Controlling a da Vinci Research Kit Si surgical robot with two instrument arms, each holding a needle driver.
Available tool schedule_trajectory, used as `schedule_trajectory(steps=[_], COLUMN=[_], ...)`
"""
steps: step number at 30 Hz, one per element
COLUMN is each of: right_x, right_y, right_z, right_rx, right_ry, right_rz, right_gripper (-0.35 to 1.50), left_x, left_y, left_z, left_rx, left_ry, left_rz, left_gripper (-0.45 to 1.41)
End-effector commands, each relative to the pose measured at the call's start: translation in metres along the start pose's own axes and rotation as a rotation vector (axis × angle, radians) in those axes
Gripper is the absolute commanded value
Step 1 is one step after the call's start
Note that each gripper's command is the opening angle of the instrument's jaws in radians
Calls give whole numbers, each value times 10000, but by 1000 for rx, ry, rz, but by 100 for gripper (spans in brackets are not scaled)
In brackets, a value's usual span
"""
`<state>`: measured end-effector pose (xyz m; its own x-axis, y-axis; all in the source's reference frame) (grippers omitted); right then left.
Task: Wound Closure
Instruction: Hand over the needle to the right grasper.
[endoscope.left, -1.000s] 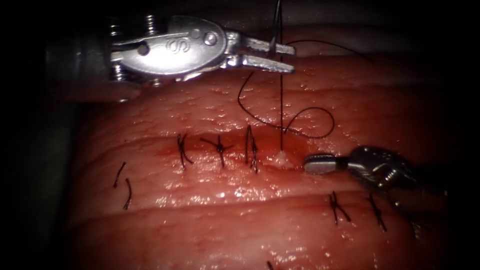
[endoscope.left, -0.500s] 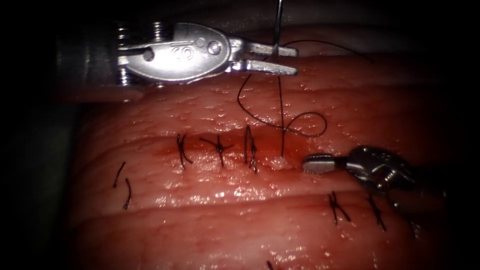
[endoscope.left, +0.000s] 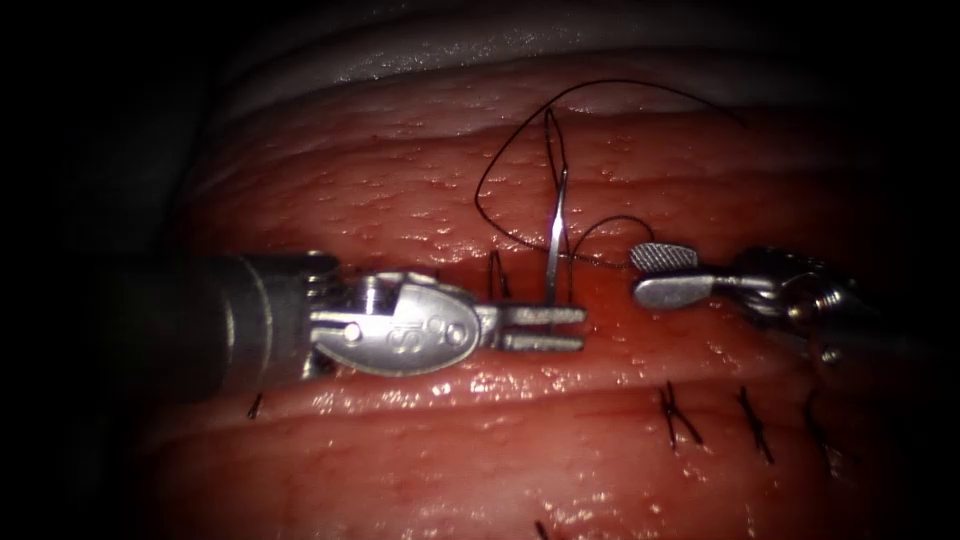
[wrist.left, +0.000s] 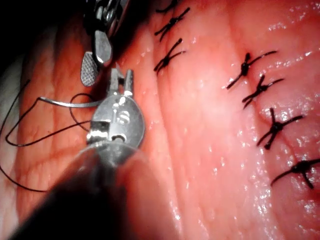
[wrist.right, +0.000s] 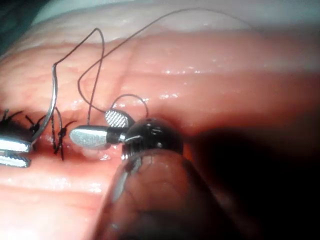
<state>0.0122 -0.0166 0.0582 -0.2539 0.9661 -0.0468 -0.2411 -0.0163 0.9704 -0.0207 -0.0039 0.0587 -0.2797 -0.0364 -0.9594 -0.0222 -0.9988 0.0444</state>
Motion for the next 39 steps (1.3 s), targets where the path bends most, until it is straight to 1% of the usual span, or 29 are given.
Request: schedule_trajectory(steps=[1,3,4,8,10,15,26,27,29,30,31,32,33,34,35,39], right_x=[-1,-2,-4,-7,-9,-11,-16,-17,-17,-17,-16,-16,-16,-15,-15,-14], right_y=[1,0,-1,-5,-7,-12,-19,-19,-19,-19,-19,-19,-19,-19,-18,-15], right_z=[12,15,20,29,39,52,70,71,73,73,74,74,74,74,74,74], right_rx=[3,1,0,10,22,48,61,63,69,69,70,70,69,71,62,38], right_ry=[-1,2,6,6,-2,-20,-20,-21,-26,-26,-27,-27,-26,-28,-19,-8], right_rz=[47,71,107,137,161,180,186,186,186,186,186,186,187,187,169,128], right_gripper=[125,125,125,125,128,133,131,126,96,96,51,51,21,9,-35,-35], left_x=[-6,-7,-7,-6,-6,-6,-3,-2,-1,-1,-1,-1,-1,-1,-1,0], left_y=[7,13,18,20,21,25,27,27,27,27,28,28,28,28,29,30], left_z=[9,11,14,17,20,26,27,27,26,26,26,26,27,27,28,30], left_rx=[17,37,51,65,70,79,77,76,76,76,75,75,74,75,72,70], left_ry=[-2,-16,-32,-48,-56,-76,-76,-74,-74,-74,-72,-72,-70,-70,-63,-59], left_rz=[26,61,92,144,179,215,233,233,232,232,233,233,233,234,235,236], left_gripper=[-45,-45,-45,-45,-45,-45,-45,-45,-45,-45,-45,-45,-45,-45,-45,-45])
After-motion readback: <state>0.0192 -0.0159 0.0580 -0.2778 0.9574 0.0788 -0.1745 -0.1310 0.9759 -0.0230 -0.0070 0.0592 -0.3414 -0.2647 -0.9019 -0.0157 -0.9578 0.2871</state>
